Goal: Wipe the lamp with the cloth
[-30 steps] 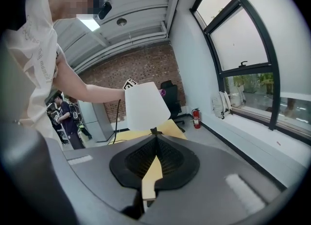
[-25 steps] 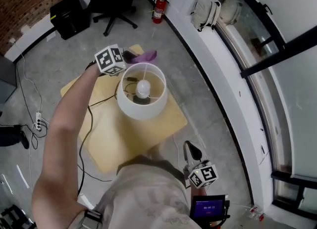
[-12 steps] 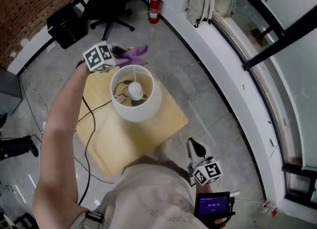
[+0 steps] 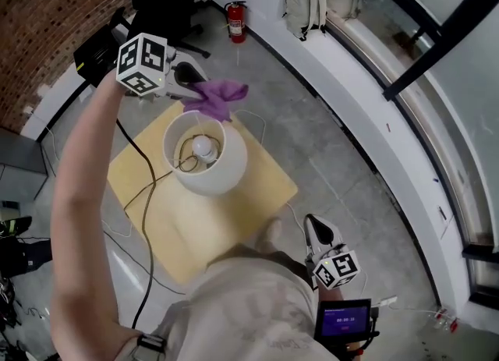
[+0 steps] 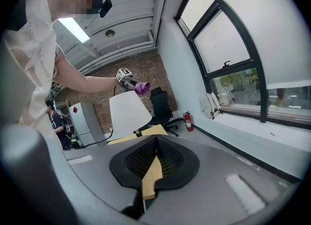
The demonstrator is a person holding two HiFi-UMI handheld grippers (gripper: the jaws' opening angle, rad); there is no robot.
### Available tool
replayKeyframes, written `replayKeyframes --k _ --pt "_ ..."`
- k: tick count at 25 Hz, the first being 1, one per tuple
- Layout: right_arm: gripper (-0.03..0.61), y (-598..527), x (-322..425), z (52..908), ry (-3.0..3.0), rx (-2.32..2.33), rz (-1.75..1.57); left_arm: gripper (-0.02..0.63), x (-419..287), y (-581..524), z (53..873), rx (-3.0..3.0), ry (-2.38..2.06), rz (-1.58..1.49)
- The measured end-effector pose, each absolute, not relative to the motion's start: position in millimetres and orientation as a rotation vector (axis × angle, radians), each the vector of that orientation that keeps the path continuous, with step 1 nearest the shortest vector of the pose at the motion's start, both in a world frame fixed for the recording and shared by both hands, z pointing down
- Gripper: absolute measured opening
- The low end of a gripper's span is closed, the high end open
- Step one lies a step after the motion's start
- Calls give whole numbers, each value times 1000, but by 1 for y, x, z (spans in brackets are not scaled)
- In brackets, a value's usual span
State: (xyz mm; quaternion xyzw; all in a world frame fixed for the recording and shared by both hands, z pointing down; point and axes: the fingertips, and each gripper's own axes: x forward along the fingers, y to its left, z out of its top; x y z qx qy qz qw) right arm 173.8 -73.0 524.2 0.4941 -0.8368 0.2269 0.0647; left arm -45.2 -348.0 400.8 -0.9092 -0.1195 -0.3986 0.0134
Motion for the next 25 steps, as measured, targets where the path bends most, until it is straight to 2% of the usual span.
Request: replayKeyframes --k 5,15,21,25 --pt "14 -68 188 530 -2504 1554 710 89 -34 -343 449 -2708 -529 -1488" --pt "14 -57 220 535 -2426 1656 763 89 -10 -346 526 -2508 -699 -1739" --pt "14 -54 234 539 -2390 1711 775 92 -15 -366 577 -2344 -637 -1840" --pt "14 -48 246 544 -2365 1756 776 92 -11 -373 572 -2399 -561 -1783"
